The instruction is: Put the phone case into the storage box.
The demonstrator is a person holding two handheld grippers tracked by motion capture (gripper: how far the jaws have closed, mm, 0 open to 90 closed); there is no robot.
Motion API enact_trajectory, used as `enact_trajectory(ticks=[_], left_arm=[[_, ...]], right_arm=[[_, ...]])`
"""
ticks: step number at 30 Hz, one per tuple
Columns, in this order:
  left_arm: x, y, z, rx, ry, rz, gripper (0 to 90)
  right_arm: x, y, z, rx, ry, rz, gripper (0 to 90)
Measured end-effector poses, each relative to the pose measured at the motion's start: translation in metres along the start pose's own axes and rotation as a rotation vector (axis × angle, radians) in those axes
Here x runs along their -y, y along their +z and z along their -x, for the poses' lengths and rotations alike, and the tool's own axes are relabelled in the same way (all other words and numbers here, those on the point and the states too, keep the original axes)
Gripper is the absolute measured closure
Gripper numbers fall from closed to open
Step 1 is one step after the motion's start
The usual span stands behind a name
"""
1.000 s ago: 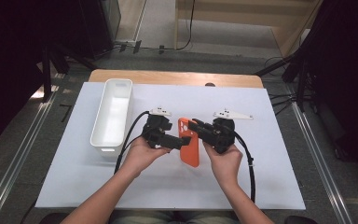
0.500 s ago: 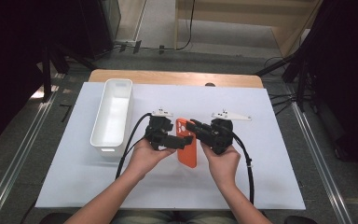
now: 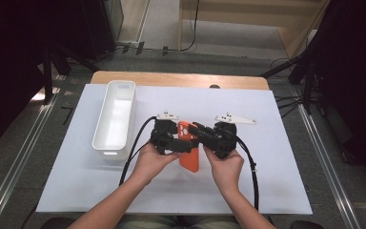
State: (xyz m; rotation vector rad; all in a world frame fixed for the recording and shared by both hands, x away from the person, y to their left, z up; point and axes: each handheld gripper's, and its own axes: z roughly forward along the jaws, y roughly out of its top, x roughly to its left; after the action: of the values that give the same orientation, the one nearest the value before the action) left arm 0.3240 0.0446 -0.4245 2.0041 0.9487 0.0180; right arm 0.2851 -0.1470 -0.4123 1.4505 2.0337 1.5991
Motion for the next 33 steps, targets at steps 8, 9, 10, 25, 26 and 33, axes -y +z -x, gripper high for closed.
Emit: enact_trajectory(ticks=[8, 9, 10, 25, 26, 33], left_arm=[[0.0024, 0.0021, 0.0012, -0.023, -0.001, 0.024, 6.1], [0.0024, 0.0019, 0.0013, -0.028, 0.0, 0.021, 6.1], [0.0025, 0.0015, 0.0015, -0.024, -0.003, 0.022, 8.3], [0.001, -0.0008, 0.0049, -0.067, 0.008, 0.027, 14.4], [0.0008, -0.001, 0.0051, -0.065, 0.004, 0.027, 14.5], [-0.0003, -0.0016, 0.0051, -0.064, 0.009, 0.016, 14.8]], right_arm=[[0.0029, 0.0023, -0.0059, -0.012, 0.014, 0.004, 74.9], [0.0031, 0.0026, -0.0062, -0.012, 0.014, 0.003, 74.9], [0.0033, 0.0029, -0.0064, -0.011, 0.013, 0.001, 74.9], [0.0043, 0.0033, -0.0057, -0.017, 0.018, 0.013, 74.7], [0.0041, 0.0033, -0.0056, -0.018, 0.02, 0.013, 74.7], [0.0038, 0.0031, -0.0049, -0.022, 0.021, 0.01, 74.0]])
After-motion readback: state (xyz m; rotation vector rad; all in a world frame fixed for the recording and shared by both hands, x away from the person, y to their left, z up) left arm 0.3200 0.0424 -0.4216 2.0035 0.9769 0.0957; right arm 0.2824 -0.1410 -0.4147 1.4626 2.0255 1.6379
